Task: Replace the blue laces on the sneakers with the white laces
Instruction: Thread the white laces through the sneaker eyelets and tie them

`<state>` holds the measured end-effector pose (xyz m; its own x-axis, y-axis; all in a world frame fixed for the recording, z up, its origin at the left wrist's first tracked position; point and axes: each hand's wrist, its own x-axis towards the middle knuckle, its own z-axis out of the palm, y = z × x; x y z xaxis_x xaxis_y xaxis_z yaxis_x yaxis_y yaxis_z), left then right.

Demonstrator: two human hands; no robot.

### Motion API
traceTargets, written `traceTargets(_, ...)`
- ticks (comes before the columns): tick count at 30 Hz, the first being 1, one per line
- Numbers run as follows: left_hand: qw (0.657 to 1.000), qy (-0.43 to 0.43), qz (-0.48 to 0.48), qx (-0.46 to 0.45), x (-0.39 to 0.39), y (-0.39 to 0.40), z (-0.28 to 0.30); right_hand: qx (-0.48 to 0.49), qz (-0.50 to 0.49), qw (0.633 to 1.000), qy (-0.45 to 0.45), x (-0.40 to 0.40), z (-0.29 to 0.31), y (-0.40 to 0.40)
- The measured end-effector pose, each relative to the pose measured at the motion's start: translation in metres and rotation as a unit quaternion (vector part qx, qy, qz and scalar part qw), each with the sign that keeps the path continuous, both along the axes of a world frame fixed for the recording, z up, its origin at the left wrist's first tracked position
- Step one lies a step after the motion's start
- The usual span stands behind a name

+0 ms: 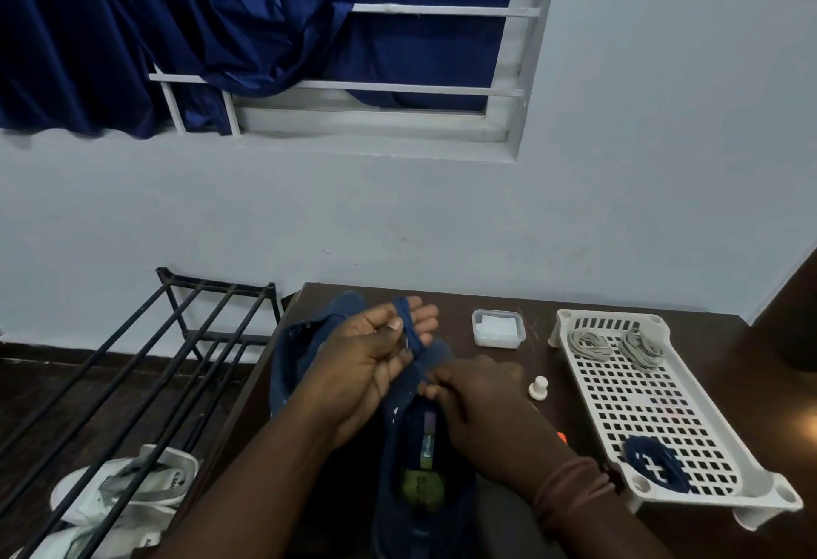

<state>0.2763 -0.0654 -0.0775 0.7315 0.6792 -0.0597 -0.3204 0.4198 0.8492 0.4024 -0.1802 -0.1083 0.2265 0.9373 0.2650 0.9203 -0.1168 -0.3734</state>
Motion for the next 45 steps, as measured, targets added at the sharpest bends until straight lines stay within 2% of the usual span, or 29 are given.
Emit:
traceTargets(2,0.994,0.077,0.043,0.068,0.002,0.002,-0.005,0.015,0.018,1.0,-0.012,-0.005,0.006,-0.001)
traceTargets(3,0.98,0.136,0.055,0.134,0.002,0.001,-0.007,0.032,0.02,0.999,-0.02,-0.007,0.011,-0.002)
traceTargets(6,0.899,0.26,0.05,0.35,0.001,-0.005,-0.012,0.062,-0.007,0.996,-0.062,-0.003,0.028,-0.004)
traceTargets(8,0.875,0.267,0.013,0.405,0.0,-0.009,-0.014,0.093,-0.043,0.991,-0.083,0.004,0.036,-0.005)
traceTargets(13,0.92,0.206,-0.127,0.307,0.0,-0.016,-0.012,0.141,-0.106,0.983,-0.039,0.026,0.036,-0.006)
traceTargets(16,0.944,0.151,-0.186,0.226,-0.003,-0.017,-0.007,0.149,-0.116,0.982,0.027,0.031,0.029,-0.005)
traceTargets(18,0.957,0.11,-0.205,0.173,-0.005,-0.016,-0.002,0.153,-0.089,0.981,0.085,0.03,0.024,-0.004)
traceTargets(21,0.982,0.044,-0.155,0.096,-0.005,-0.014,0.005,0.098,-0.045,0.986,0.127,0.021,0.014,0.0)
traceTargets(23,0.995,-0.006,-0.092,0.027,-0.002,-0.01,0.003,0.054,-0.037,0.992,0.109,0.013,0.009,0.002)
traceTargets(25,1.0,-0.02,-0.021,-0.005,0.002,-0.005,0.0,0.019,-0.024,0.997,0.068,0.005,0.005,0.0)
traceTargets(27,0.999,0.025,0.037,0.02,0.006,-0.002,-0.004,0.006,-0.008,1.0,0.03,0.0,0.004,-0.002)
traceTargets(29,0.982,0.132,0.065,0.121,0.007,-0.003,-0.007,0.015,-0.004,1.0,0.006,-0.002,0.009,-0.003)
traceTargets(32,0.891,0.281,0.051,0.353,0.002,-0.004,-0.016,0.044,-0.015,0.999,0.012,0.002,0.025,-0.005)
traceTargets(33,0.868,0.299,0.023,0.396,0.001,-0.006,-0.017,0.059,-0.024,0.998,0.014,0.005,0.03,-0.004)
traceTargets(34,0.859,0.303,-0.01,0.413,0.0,-0.008,-0.018,0.081,-0.037,0.996,0.011,0.008,0.034,-0.004)
traceTargets(36,0.888,0.272,-0.094,0.358,0.0,-0.015,-0.016,0.127,-0.072,0.989,0.012,0.017,0.038,-0.004)
traceTargets(39,0.926,0.204,-0.194,0.253,0.0,-0.023,-0.009,0.169,-0.097,0.978,0.077,0.03,0.032,-0.004)
traceTargets(43,0.963,0.061,-0.238,0.111,-0.003,-0.02,0.0,0.17,-0.077,0.941,0.282,0.034,0.024,-0.003)
traceTargets(45,0.973,-0.012,-0.227,0.034,-0.006,-0.017,0.005,0.147,-0.055,0.925,0.345,0.027,0.023,-0.003)
